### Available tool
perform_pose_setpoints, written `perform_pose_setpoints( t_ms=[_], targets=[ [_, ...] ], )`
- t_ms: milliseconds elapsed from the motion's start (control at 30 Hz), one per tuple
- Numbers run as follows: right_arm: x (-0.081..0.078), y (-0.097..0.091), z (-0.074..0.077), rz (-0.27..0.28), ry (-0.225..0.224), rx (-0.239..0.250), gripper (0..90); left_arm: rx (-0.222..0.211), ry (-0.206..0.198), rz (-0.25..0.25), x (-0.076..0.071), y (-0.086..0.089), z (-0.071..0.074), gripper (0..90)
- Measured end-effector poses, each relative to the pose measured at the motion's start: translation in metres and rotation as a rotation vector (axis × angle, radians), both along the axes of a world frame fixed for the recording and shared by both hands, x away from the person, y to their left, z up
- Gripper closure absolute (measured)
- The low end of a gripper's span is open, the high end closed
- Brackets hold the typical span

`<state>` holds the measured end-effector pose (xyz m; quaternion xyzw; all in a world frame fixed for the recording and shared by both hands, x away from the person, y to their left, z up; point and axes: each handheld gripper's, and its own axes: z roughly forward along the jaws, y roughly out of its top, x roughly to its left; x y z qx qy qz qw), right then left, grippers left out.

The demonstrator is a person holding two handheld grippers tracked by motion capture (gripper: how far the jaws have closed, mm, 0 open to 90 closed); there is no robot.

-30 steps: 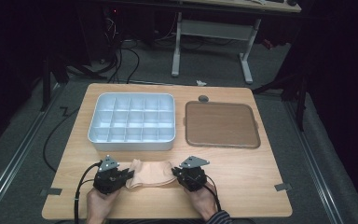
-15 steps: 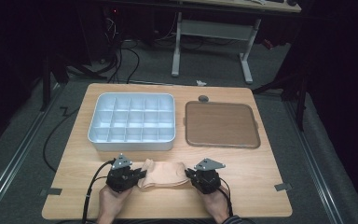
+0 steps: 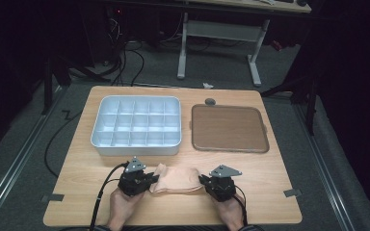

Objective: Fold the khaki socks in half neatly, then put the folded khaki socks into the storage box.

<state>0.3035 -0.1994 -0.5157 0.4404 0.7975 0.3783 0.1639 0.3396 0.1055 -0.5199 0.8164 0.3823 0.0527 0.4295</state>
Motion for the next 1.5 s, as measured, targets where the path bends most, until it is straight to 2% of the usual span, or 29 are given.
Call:
perform_pose_setpoints(
  t_ms=[233,333,367,400,667,1000,1133,1233,1267,1300,1333,1400,1433,1467,1500],
  targets=[
    [-0.003,-0.011,0.0,-0.027,0.004,0.002,86.9,-0.02,0.018,-0.012,0.005,-0.011,-0.004,79.8],
    [-0.004,-0.017,0.0,-0.035,0.005,0.0,86.9,-0.009,0.01,-0.022,0.005,-0.017,-0.006,79.8],
    [-0.004,-0.019,-0.001,-0.048,0.014,0.002,86.9,-0.069,0.045,0.018,0.001,-0.025,-0.007,79.7],
    [-0.004,-0.021,-0.001,-0.046,0.012,-0.002,86.9,-0.076,0.043,0.024,0.001,-0.027,-0.007,79.7],
    [-0.003,-0.026,-0.005,-0.061,0.029,0.002,86.7,-0.044,0.023,0.01,0.002,-0.029,-0.01,79.2],
    [-0.001,-0.024,-0.01,-0.058,0.035,-0.004,86.0,-0.03,0.017,0.021,0.005,-0.029,-0.013,76.4],
    [-0.001,-0.025,-0.011,-0.057,0.045,0.01,84.2,-0.05,0.025,0.038,0.004,-0.029,-0.014,72.1],
    [-0.002,-0.026,-0.011,-0.062,0.053,0.02,79.6,-0.067,0.036,0.049,0.004,-0.029,-0.014,66.8],
    [-0.002,-0.027,-0.012,-0.062,0.062,0.024,77.1,-0.072,0.037,0.057,0.004,-0.029,-0.014,60.9],
    [-0.002,-0.027,-0.012,-0.062,0.062,0.024,77.1,-0.081,0.04,0.066,0.003,-0.029,-0.014,60.9],
    [-0.003,-0.028,-0.012,-0.063,0.061,0.025,74.0,-0.118,0.059,0.085,0.002,-0.028,-0.014,57.0],
    [-0.003,-0.028,-0.011,-0.066,0.063,0.031,72.1,-0.129,0.062,0.094,0.001,-0.028,-0.015,53.1],
    [-0.004,-0.03,-0.01,-0.069,0.058,0.036,69.4,-0.156,0.083,0.111,0.0,-0.028,-0.014,50.8],
    [-0.004,-0.03,-0.01,-0.069,0.058,0.036,69.4,-0.162,0.092,0.12,0.0,-0.027,-0.014,50.8],
    [-0.004,-0.03,-0.01,-0.074,0.059,0.043,68.7,-0.155,0.084,0.12,-0.001,-0.026,-0.013,48.8]
  ],
)
